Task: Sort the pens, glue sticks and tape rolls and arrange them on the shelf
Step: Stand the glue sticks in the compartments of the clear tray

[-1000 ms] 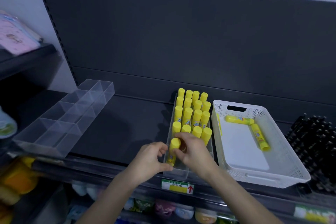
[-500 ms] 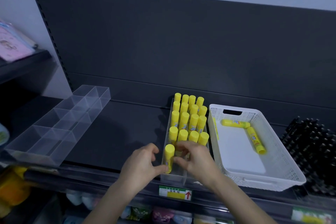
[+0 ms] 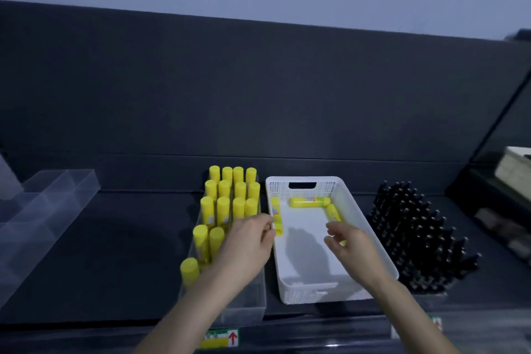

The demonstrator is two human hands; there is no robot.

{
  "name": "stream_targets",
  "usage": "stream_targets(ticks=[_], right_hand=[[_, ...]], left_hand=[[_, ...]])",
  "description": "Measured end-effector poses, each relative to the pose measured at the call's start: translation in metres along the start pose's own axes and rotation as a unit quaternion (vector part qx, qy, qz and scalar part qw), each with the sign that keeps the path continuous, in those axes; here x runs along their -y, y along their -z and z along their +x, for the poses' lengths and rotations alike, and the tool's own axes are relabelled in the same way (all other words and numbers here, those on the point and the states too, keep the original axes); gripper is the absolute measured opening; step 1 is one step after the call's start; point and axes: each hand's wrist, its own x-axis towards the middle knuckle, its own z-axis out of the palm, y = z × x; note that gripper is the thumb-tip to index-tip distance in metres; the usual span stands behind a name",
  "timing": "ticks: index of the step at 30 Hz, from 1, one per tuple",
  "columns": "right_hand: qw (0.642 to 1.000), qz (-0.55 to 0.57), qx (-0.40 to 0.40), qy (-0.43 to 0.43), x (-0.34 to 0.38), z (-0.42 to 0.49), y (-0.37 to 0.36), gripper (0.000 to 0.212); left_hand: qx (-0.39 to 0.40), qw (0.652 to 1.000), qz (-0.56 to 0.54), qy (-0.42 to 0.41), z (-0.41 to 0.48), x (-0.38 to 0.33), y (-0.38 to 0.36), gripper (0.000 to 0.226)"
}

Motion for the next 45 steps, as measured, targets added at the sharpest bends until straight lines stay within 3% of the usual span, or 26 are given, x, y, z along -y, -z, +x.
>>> stream_targets(ticks=[3,6,11,14,20,25,30,38,41,43,45], right_hand=[[0.998,-0.058,0.028,-0.019,-0.02,0.008,0.009,0.025],[0.989,-0.109,0.085,-0.046,-0.029,0.02,0.016,0.007],[0.963,-0.178,0.19,-0.072,-0.032,0.058,0.005,0.033],[0.951,-0.207,0.209,-0.101,-0.031,0.076,-0.009,0.039],[0.95,-0.24,0.174,-0.1,-0.038,0.092,-0.026,0.045],[0.95,-0.239,0.176,-0.096,-0.042,0.092,-0.031,0.044],[0.949,-0.263,0.158,-0.075,-0.044,0.09,-0.037,0.034],[0.943,-0.275,0.18,-0.048,-0.045,0.092,-0.034,0.035],[0.956,-0.214,0.189,-0.061,-0.043,0.093,-0.028,0.027],[0.977,-0.091,0.169,-0.097,-0.041,0.091,-0.024,0.005],[0.979,0.07,0.151,-0.119,-0.036,0.087,-0.017,0.009]], left_hand=[[0.055,0.997,0.061,0.004,0.025,-0.014,-0.025,0.033],[0.113,0.98,0.159,0.04,0.056,-0.024,-0.051,0.028],[0.161,0.942,0.274,0.109,0.106,-0.022,-0.088,0.031],[0.171,0.915,0.345,0.117,0.123,-0.014,-0.109,0.037],[0.12,0.935,0.246,0.227,0.137,-0.004,-0.125,0.066],[0.072,0.962,0.22,0.142,0.148,-0.011,-0.124,0.036],[0.135,0.951,0.277,0.012,0.168,-0.014,-0.141,0.029],[0.155,0.936,0.312,0.056,0.164,-0.004,-0.134,0.029],[0.148,0.96,0.211,0.113,0.158,0.007,-0.118,0.021],[0.118,0.977,0.131,0.119,0.154,0.007,-0.103,0.01],[0.085,0.987,0.079,0.114,0.147,0.001,-0.085,0.01]])
